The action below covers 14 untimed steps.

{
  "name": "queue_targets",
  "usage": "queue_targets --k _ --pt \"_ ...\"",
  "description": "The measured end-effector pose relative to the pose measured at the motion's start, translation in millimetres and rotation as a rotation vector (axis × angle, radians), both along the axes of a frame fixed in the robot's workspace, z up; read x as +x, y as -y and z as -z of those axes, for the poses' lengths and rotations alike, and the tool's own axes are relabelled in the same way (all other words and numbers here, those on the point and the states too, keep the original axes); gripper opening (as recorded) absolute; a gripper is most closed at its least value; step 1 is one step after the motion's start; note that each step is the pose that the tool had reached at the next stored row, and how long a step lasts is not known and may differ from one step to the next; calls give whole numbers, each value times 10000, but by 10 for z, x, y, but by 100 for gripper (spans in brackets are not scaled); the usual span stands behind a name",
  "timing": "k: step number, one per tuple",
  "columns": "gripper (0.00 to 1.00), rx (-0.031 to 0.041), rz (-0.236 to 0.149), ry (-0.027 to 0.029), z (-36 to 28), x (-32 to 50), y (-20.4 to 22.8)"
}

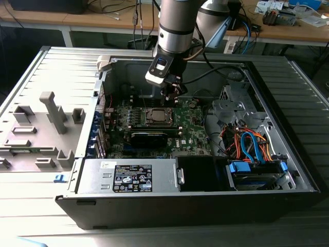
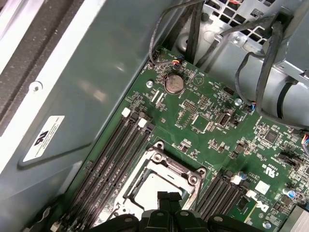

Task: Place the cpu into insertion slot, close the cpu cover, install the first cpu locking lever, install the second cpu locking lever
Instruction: 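Install the first cpu locking lever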

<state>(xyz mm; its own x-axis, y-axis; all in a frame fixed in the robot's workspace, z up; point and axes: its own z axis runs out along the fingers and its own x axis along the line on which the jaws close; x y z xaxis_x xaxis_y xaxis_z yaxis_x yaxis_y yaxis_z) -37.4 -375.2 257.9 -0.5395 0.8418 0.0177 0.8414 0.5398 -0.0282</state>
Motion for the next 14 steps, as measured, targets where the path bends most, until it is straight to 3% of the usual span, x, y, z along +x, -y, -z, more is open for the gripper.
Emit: queue_targets --k 14 --pt "11 0 -483 0 0 0 0"
